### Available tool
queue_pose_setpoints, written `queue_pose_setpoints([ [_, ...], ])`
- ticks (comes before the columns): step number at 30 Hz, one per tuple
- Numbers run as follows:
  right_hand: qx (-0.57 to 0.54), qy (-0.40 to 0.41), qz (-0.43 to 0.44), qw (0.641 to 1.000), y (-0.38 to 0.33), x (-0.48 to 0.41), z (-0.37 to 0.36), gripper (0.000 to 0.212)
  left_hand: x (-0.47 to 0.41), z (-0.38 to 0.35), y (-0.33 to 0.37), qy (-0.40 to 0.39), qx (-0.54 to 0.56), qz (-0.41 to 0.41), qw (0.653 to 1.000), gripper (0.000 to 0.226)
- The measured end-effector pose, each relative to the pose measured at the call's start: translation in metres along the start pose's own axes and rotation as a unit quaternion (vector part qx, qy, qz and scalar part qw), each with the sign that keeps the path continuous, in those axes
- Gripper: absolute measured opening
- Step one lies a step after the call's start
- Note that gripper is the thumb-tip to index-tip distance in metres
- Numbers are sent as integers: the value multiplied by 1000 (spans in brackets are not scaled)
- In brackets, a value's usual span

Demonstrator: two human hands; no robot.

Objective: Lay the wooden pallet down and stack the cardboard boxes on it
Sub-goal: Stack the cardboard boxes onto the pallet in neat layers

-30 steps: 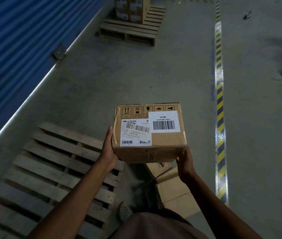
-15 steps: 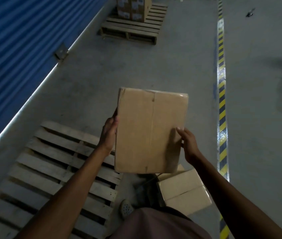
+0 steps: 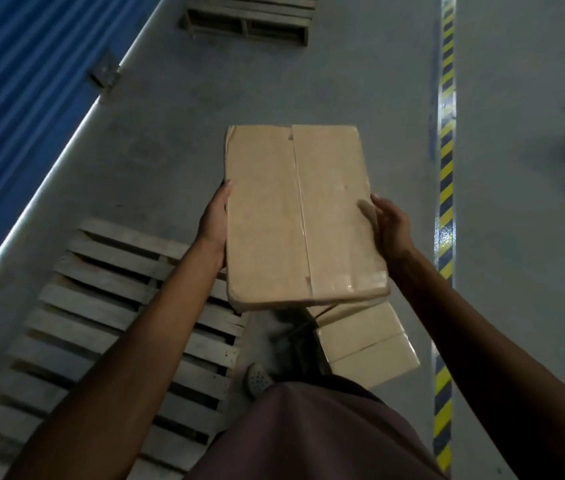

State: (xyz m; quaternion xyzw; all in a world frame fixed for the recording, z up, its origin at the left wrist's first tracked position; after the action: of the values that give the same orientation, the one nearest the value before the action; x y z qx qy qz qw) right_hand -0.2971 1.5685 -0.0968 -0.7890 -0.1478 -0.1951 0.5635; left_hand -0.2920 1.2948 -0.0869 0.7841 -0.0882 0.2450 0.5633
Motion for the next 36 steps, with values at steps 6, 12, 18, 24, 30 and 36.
queue_pose_setpoints([
  [6, 7, -43, -64, 997, -2, 8, 1, 34, -12, -10, 7, 29, -76, 83, 993, 36],
  [12, 67, -7, -110, 992, -6, -3, 0, 31, -6, -3, 2, 56, -173, 104, 978, 34],
  [18, 160, -7, -98, 982, -1, -2, 5, 18, 9, 1, -6, 83, -176, 144, 970, 33],
  [24, 71, 2, -136, 988, 3, 11, -10, 26, 12, 9, 1, 87, -162, 95, 978, 30],
  [30, 41, -46, -158, 986, 7, 21, -33, 32, 20, 26, 7, 92, -75, 87, 989, 33],
  [36, 104, -106, -153, 977, 13, 12, -57, 41, 37, 56, -2, 125, 12, 64, 990, 33],
])
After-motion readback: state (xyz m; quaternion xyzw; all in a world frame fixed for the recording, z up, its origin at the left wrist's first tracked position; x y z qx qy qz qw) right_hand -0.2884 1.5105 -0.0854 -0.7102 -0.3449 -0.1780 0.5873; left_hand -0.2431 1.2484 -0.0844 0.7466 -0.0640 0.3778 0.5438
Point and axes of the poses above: each hand's wrist, its own x-axis away from the middle knuckle, its own z-axis out of the back of the hand, y = z × x, the point moved 3 cm from there along -x, towards the middle knuckle, and after that the axes turned 1 degree about x, right-handed, at the moved point
